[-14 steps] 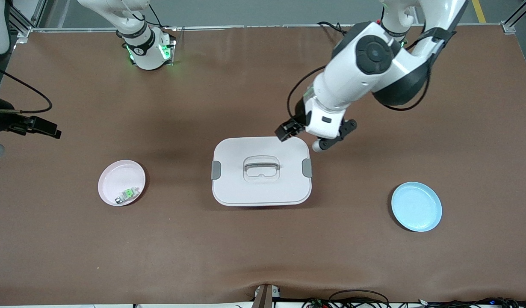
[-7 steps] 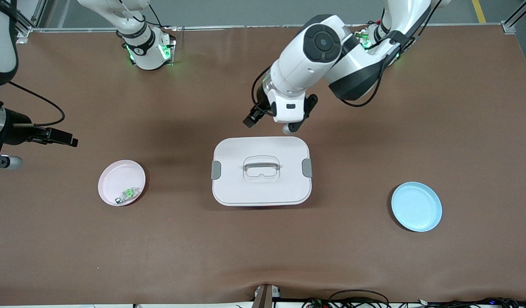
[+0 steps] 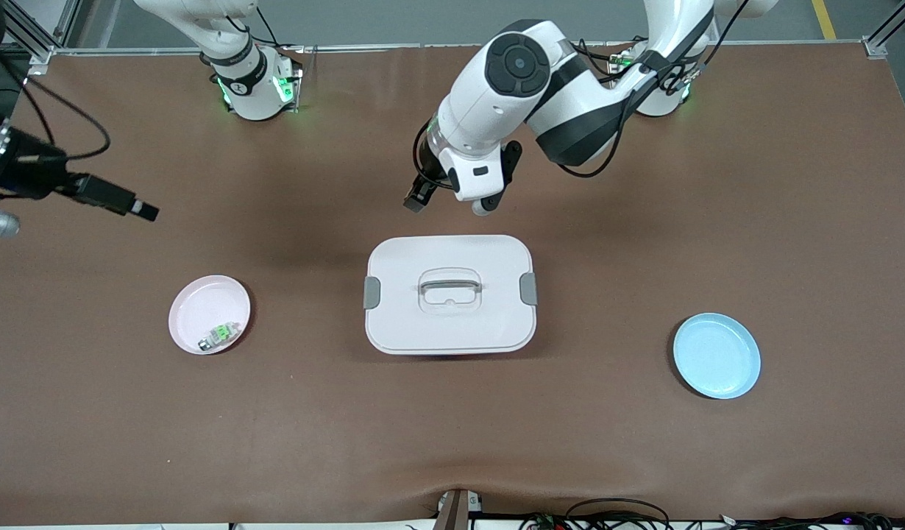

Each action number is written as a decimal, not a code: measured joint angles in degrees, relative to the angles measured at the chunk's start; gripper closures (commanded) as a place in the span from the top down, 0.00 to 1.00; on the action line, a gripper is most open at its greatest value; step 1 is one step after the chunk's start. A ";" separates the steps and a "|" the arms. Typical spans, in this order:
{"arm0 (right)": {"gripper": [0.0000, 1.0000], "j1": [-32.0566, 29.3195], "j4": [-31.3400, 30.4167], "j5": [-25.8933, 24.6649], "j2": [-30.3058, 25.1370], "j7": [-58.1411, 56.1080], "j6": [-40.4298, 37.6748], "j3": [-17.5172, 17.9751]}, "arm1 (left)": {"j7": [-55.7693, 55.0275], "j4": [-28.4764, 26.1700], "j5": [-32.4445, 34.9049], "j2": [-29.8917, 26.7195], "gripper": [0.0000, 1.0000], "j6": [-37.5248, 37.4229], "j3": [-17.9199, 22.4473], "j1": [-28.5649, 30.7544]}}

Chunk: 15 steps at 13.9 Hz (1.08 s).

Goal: Transfer orange switch to right arm and place
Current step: 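Lift the orange switch with the left gripper toward the box, then carry the switch above the box while the right gripper reaches it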

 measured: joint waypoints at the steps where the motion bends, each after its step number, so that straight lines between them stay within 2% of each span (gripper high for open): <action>1: 1.00 1.05 -4.23 1.64 -2.99 0.10 3.07 0.23 | -1.16 0.13 0.00 0.13 0.00 0.09 0.98 -1.25; 4: 1.00 5.52 -15.27 7.14 -9.45 1.56 13.45 0.54 | -2.23 0.33 0.00 0.19 0.00 0.17 1.98 -2.63; 8: 1.00 15.71 -22.37 10.01 -12.95 9.75 25.39 1.02 | -2.28 0.42 0.00 0.20 0.00 0.17 2.18 -2.63; 12: 1.00 27.77 -26.17 19.99 -12.36 13.66 40.37 1.44 | -2.29 0.41 0.00 0.31 0.00 0.17 2.26 -2.66; 15: 1.00 38.67 -27.46 29.02 -6.82 13.74 55.44 1.59 | -2.32 0.42 0.00 0.88 0.00 0.17 2.30 -2.78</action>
